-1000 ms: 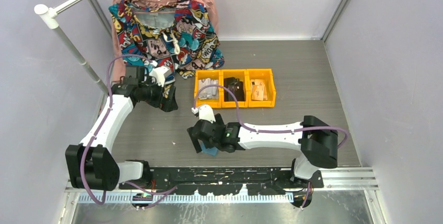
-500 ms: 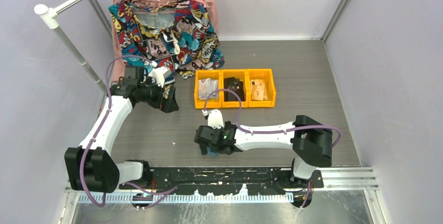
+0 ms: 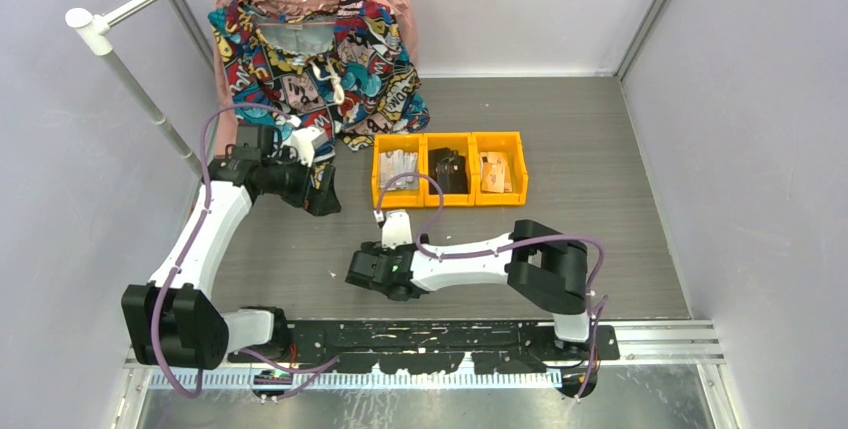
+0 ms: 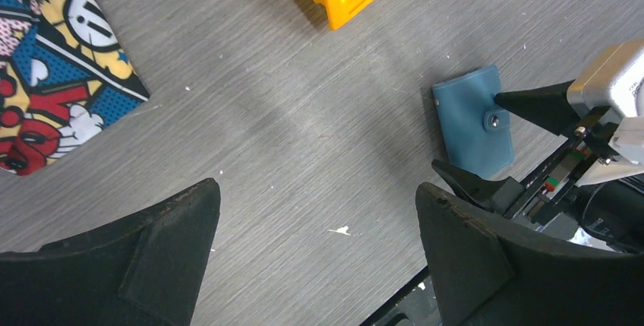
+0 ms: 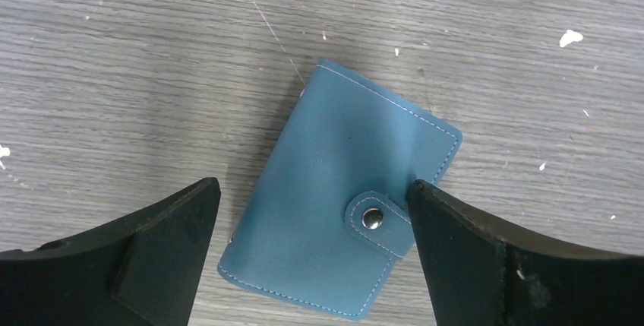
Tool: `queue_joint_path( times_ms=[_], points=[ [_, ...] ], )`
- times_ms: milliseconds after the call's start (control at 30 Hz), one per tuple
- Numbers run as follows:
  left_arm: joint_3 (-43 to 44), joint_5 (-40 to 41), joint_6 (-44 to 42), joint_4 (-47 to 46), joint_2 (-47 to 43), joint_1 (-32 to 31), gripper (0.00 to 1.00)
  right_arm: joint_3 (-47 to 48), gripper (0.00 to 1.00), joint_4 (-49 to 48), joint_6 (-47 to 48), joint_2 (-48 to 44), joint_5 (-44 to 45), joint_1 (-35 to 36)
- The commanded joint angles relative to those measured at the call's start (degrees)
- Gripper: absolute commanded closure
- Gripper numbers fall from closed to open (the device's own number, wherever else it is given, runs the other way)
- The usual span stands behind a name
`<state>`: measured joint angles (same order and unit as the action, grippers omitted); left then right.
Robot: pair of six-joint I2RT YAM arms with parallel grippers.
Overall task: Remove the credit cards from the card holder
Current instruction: Pick up the card holder from the center of the board.
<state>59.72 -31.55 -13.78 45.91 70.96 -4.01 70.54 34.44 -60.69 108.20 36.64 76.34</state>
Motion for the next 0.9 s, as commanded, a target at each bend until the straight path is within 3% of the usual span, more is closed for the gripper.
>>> queue_joint_path(
  times_ms=[0, 267, 867],
  points=[
    [3.46, -1.9, -1.4, 1.67, -1.52, 0.34, 0.0, 1.15, 0.0, 8.46, -9.47, 0.05, 6.68, 1.91],
    [1.34, -4.22, 1.94, -0.78, -2.36, 0.4, 0.0, -6.33, 0.01, 9.96, -10.32, -8.37, 5.03, 3.06],
    [1.36, -6.14, 3.18, 0.23, -2.66, 0.35, 0.0, -13.15, 0.01, -5.35, 1.02, -10.5, -4.1, 1.37]
  ],
)
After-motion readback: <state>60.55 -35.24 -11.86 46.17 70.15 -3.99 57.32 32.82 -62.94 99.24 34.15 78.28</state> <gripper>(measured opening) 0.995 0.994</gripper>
